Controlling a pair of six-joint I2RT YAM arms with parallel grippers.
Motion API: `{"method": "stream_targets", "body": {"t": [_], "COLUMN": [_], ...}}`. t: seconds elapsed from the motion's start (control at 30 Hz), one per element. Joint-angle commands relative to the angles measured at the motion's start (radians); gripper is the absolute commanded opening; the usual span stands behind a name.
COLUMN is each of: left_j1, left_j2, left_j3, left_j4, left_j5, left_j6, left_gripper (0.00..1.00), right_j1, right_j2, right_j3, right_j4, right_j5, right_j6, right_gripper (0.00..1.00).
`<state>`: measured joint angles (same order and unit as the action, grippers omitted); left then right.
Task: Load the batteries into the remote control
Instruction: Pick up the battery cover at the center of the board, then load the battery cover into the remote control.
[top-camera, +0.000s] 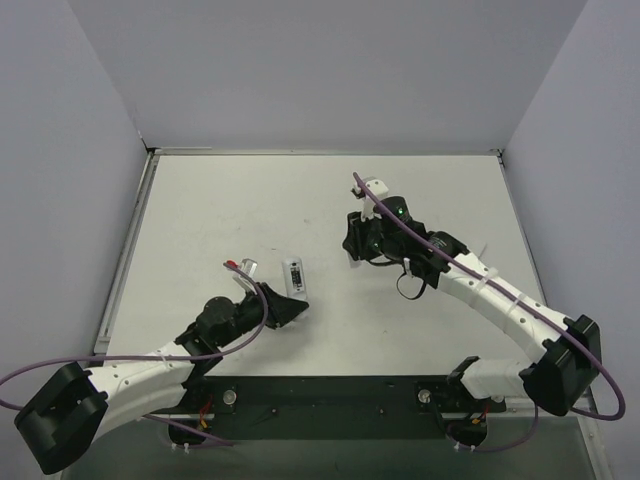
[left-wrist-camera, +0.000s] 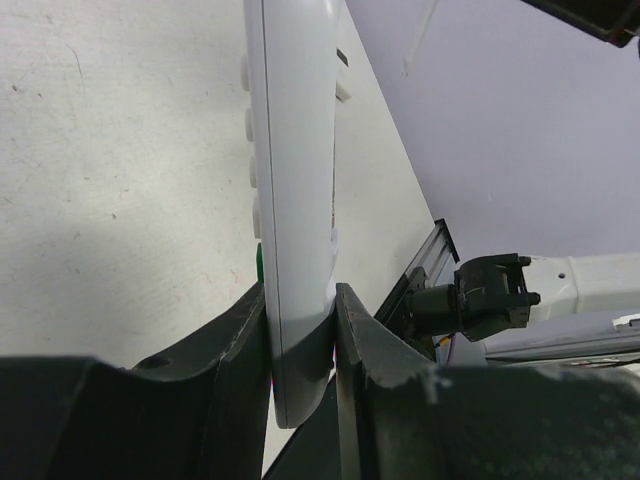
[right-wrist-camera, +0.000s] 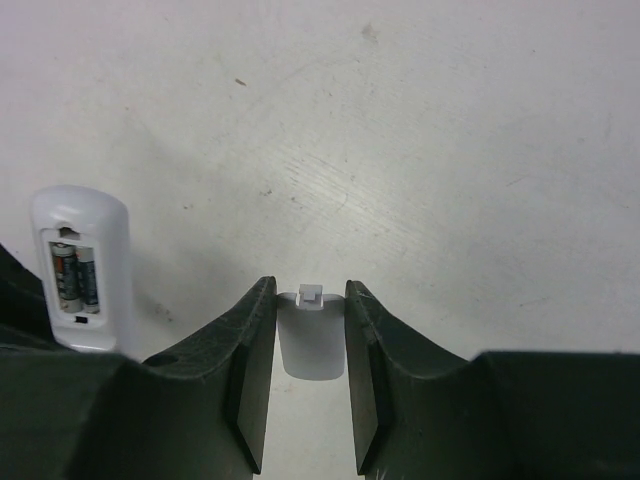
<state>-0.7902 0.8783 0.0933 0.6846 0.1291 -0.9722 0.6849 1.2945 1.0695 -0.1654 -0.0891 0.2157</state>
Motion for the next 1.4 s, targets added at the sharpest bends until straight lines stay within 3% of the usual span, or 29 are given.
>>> {"method": "stream_targets", "body": {"t": [0.0, 0.3, 0.67, 1.37], "left_j1": [-0.003, -0.003, -0.003, -0.012], "left_j2": [0.013, 0.001, -0.01, -0.019], "left_j3": [0.043, 0.013, -0.018, -0.024], "left_j4": [0.147, 0.214, 0.254, 0.263], "left_j5": [0.0, -0.016, -0.019, -0.019], "left_j6": [0.096, 0.144, 0.127, 0.124], "left_gripper": [0.0, 0.0, 0.0, 0.0], "right_j1": [0.071, 0.232, 0.429, 0.518], "right_j2": [-0.069, -0.141, -0.112, -0.008], "right_j3": [0.001, -0.075, -0.137, -0.138], "right_j4": [0.056, 0.268, 0.507, 0.612], "right_j5": [0.083, 0.239, 0.4, 0.528], "right_j6": [0.105, 0.197, 0.179, 0.145], "right_gripper": [0.01, 0.0, 0.0, 0.0]}}
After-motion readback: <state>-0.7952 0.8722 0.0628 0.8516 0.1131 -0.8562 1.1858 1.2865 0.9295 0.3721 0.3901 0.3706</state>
